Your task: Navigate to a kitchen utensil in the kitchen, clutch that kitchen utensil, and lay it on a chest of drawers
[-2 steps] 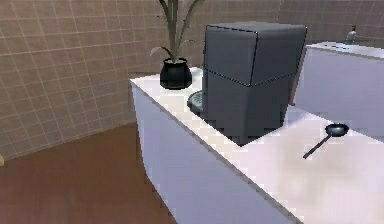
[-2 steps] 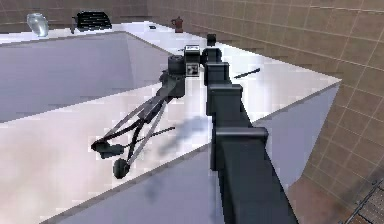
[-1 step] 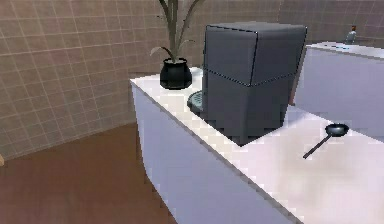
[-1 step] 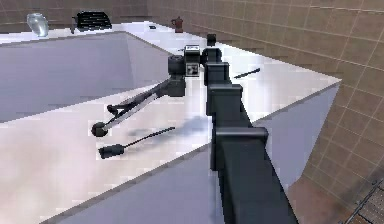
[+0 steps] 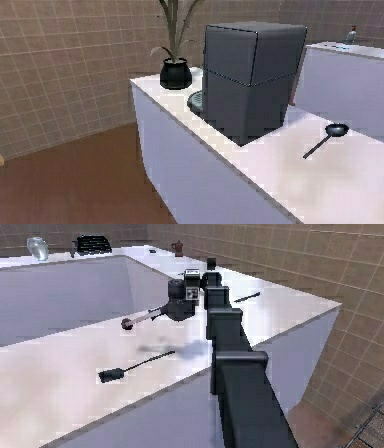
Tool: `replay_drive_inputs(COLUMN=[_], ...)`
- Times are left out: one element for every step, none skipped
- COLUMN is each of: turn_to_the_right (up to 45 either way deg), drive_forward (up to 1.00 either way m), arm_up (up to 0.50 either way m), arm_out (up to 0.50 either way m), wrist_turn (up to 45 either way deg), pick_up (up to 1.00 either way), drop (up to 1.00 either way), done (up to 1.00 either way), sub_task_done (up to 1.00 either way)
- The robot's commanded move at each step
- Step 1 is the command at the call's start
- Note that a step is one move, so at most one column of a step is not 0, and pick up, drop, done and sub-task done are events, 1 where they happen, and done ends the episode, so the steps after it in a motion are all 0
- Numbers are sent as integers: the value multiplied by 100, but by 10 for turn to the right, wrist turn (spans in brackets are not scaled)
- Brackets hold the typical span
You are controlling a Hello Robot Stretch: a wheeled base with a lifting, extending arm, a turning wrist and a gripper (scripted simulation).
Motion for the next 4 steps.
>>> replay_drive_inputs(turn_to_the_right=[0,0,0,0], drive_forward=[0,0,0,0], arm_up=[0,-16,0,10], arm_out=[0,0,0,0], wrist_turn=[30,0,0,0], pick_up=[0,0,100,0], drop=[0,0,0,0], done=[0,0,0,0], sub_task_done=[0,0,0,0])
